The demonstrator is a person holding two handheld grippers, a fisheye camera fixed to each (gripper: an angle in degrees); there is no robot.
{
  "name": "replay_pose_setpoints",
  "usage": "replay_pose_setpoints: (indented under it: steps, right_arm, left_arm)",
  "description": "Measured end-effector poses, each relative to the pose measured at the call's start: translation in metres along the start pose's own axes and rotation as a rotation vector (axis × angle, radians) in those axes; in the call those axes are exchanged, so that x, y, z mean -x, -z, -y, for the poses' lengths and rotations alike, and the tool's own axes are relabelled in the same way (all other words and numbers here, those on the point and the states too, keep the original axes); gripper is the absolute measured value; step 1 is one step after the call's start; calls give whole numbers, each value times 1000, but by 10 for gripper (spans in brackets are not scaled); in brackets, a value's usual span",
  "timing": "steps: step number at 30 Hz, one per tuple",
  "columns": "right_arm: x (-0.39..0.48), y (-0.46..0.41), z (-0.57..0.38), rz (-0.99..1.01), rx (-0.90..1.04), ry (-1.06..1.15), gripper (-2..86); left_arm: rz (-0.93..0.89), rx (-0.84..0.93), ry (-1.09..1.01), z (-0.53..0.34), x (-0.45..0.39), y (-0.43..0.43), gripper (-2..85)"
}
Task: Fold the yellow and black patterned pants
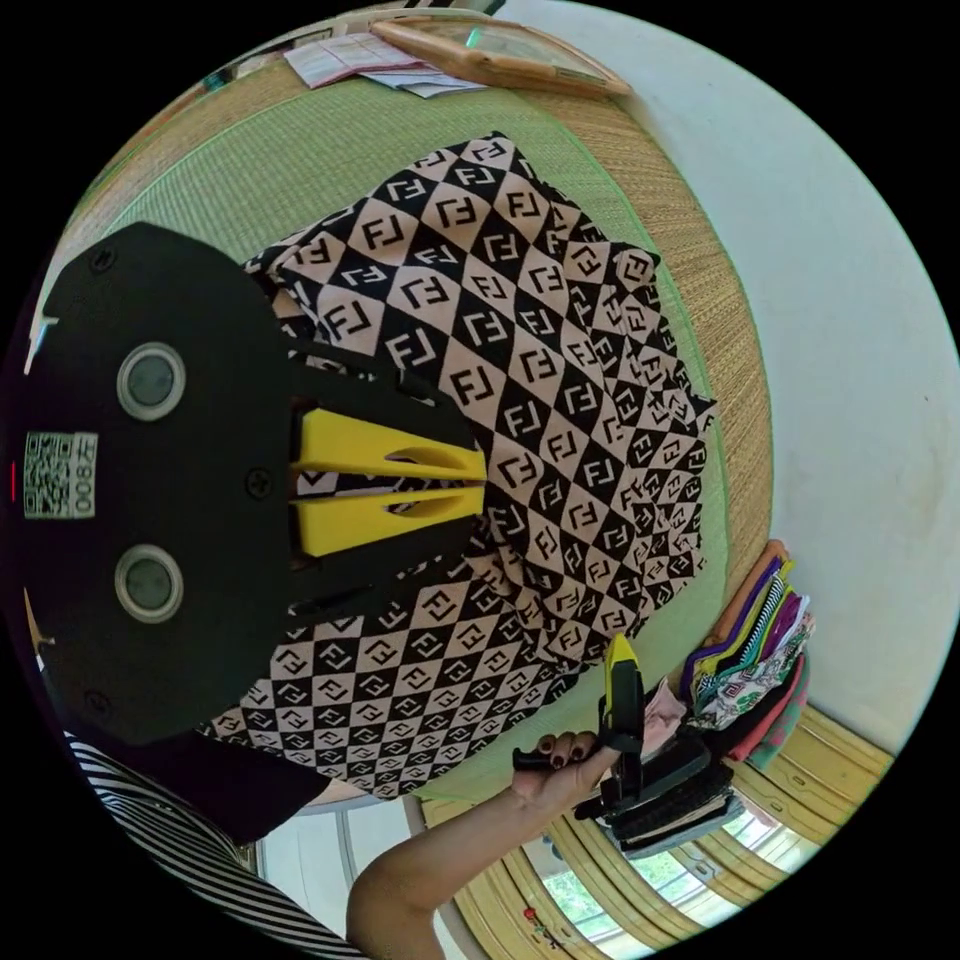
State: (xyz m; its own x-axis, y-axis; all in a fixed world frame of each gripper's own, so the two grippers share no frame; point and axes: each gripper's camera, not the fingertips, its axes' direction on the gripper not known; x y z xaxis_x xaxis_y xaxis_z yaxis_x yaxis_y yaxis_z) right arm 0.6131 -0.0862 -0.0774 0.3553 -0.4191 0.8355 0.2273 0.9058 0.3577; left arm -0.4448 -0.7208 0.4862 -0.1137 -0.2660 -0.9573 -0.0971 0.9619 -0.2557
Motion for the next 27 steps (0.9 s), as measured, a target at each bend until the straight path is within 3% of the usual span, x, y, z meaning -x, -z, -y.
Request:
replay_pose_setpoints:
  steps: [7,12,18,27]
  right_arm:
    - [24,61,19,47,-100,176,13]
    - [-3,40,3,18,26,85,58]
    - [-22,35,1,50,12,5,76]
    - [-13,25,15,29,61,7,14]
  left_arm:
    - [-52,-149,45,-27,-1,24,8]
    - [-68,-98,85,-38,-1,-4,7]
    - [-67,-69,82,-43,-3,-19,8]
    - [-87,-55,103,-50,0,-34,7]
